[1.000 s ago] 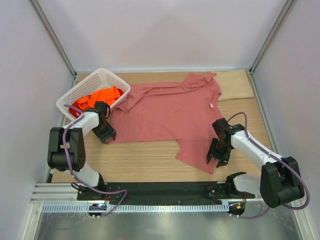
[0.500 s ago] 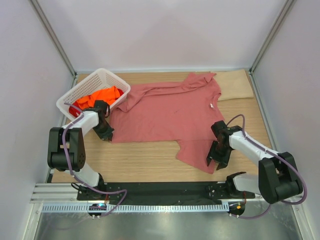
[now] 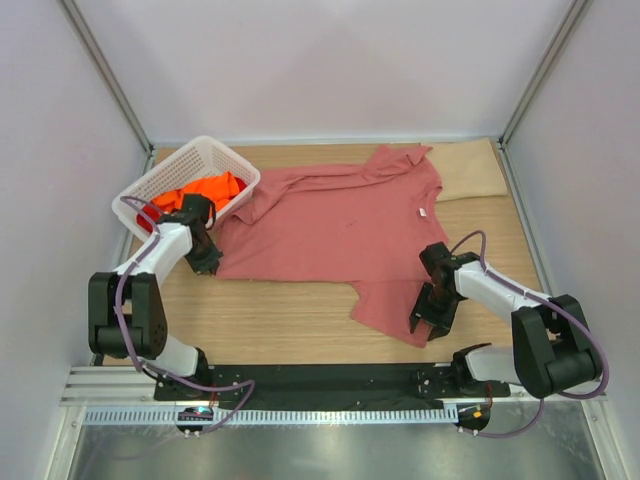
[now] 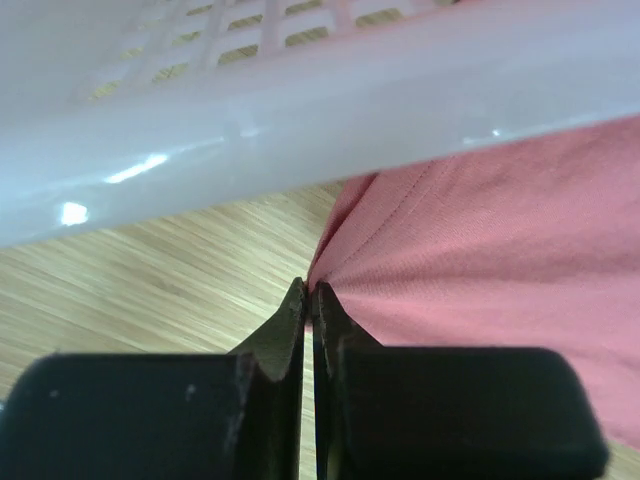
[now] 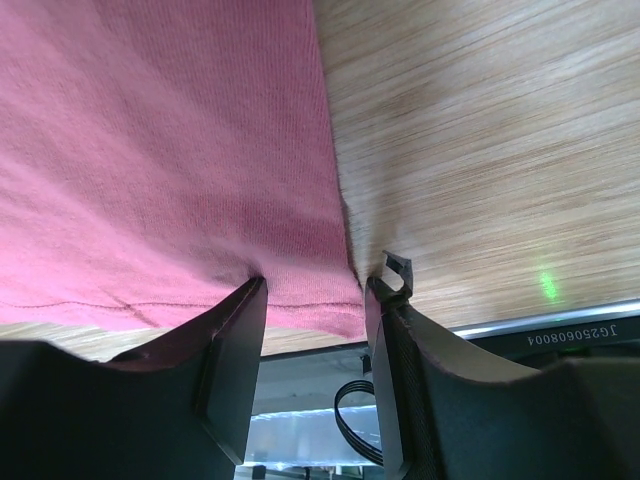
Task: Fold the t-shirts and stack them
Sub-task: Flatten the tshirt out
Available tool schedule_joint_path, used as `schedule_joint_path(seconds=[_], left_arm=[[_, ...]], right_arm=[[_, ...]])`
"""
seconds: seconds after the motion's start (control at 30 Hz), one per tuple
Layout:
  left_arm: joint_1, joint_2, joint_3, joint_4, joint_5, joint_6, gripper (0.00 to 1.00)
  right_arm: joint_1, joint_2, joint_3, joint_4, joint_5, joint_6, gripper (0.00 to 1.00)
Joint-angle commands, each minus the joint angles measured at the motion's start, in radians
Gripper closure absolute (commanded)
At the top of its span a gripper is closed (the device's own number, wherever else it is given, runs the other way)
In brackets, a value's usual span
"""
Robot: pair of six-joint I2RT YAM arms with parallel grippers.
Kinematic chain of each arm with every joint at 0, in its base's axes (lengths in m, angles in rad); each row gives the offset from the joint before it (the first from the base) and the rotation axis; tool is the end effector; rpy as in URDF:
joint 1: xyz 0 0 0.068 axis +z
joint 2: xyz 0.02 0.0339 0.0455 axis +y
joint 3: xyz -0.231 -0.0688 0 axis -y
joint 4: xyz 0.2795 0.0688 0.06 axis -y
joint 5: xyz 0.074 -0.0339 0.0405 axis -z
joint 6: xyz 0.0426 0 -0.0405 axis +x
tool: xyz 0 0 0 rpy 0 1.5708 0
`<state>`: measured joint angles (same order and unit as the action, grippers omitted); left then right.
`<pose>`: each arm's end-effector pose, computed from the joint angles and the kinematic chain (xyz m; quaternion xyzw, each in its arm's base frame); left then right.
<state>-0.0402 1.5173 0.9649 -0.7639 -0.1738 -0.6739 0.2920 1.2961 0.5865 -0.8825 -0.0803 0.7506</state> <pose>0.3063 -0.0049 0.1364 -0.3184 0.9356 0.0365 0.1485 0.1963 0.0626 0.0828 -0.2275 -0.9729 -0.0295 0.0292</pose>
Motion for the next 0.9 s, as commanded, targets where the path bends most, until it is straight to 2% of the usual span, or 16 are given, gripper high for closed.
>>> schedule_joint_path(seconds=[0.0, 0.17, 0.3, 0.43, 0.7, 0.87], left_arm=[[-0.009, -0.045, 0.035, -0.026, -0.041, 0.037, 1.0], [-0.01, -0.065, 0.069, -0.084, -0.122, 0.077, 1.0], [-0.018, -0.132, 0.089, -0.069, -0.128, 0.125, 1.0], [-0.023, -0.19, 0.06, -0.043, -0.075, 0.129, 1.0], [-0.055, -0.164, 0.017, -0.031, -0.006, 0.093, 1.0], [-0.069, -0.112, 0.054, -0.005, 0.019, 0.112, 1.0]], right_arm=[[0.009, -0.003, -0.022, 0.079, 0.034, 0.03, 0.49], [0.01, 0.017, -0.008, 0.094, 0.016, 0.02, 0.49], [0.01, 0.025, -0.008, 0.1, 0.01, 0.016, 0.49], [0.01, 0.031, -0.011, 0.102, 0.001, 0.018, 0.5], [0.018, 0.006, 0.009, 0.04, -0.003, 0.036, 0.49], [0.032, 0.043, -0.014, 0.062, -0.021, 0.044, 0.5]])
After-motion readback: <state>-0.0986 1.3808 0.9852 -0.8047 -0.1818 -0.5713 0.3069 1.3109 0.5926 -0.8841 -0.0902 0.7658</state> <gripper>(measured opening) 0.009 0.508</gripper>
